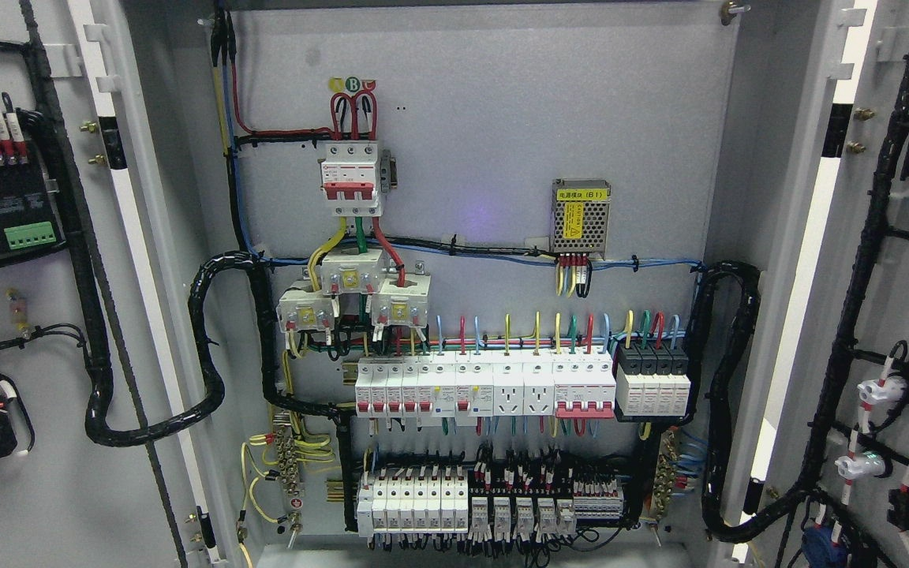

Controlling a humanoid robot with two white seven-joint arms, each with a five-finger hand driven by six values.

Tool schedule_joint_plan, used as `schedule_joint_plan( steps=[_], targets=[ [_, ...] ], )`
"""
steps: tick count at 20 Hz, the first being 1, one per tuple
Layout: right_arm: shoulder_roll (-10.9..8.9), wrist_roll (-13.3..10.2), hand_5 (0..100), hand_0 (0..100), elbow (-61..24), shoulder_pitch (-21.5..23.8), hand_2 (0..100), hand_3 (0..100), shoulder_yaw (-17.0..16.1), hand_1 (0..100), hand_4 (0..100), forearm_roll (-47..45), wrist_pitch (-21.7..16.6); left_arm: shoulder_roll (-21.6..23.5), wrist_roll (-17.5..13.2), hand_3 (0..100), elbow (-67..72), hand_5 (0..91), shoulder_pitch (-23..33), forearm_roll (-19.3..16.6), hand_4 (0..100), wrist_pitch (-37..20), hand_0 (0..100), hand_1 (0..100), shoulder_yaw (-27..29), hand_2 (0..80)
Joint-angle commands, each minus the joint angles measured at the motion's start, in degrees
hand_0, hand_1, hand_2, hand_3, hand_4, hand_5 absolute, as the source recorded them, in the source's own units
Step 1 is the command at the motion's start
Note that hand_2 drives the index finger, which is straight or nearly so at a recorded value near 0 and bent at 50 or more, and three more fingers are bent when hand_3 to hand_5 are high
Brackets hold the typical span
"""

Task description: Open door with both hands

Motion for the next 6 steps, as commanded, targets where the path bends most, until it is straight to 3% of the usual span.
schedule_joint_plan(
  steps=[1,6],
  targets=[
    [0.04,0.3,0,0,0.2,-0.3,0,0,-0.1,0,0,0.0,0.0,-1.9,0.0,0,0.0,0.0,-0.1,0.0,3,0.0,0,0,-1.6,0.0],
    [0.04,0.3,0,0,0.2,-0.5,0,0,-0.2,0,0,0.0,0.0,-1.9,0.0,0,0.0,0.0,-0.1,0.0,3,0.0,0,0,-1.6,0.0]
  ],
)
